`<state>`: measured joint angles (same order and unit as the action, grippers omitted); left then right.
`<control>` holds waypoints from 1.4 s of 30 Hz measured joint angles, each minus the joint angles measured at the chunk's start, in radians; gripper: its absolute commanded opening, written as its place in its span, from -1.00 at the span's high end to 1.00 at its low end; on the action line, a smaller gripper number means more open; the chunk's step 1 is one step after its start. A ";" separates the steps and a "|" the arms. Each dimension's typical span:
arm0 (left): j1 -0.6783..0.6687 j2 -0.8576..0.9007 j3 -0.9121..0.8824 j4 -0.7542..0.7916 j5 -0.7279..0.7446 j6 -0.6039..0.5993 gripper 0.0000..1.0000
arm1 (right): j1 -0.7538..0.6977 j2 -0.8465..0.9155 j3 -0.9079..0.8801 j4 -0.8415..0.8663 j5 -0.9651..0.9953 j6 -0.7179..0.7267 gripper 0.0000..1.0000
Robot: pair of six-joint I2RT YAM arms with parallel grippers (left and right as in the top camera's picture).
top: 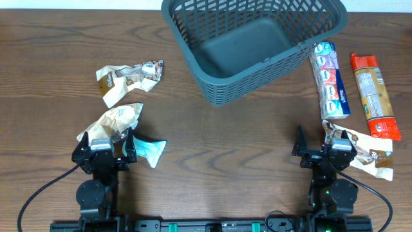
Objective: Pack container
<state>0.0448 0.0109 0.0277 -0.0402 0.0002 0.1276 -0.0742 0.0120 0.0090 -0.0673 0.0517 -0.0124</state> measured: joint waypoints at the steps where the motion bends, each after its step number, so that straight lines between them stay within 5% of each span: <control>1: 0.000 0.000 0.000 0.000 0.000 0.000 -0.97 | 0.000 0.000 0.000 0.000 0.000 0.000 -0.98; 42: 0.000 0.000 0.000 0.000 0.035 -0.061 -0.97 | 0.000 0.000 0.000 0.000 0.000 0.000 -0.98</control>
<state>0.0448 0.0109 0.0277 -0.0406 0.0357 0.0669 -0.0742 0.0120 0.0090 -0.0669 0.0517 -0.0124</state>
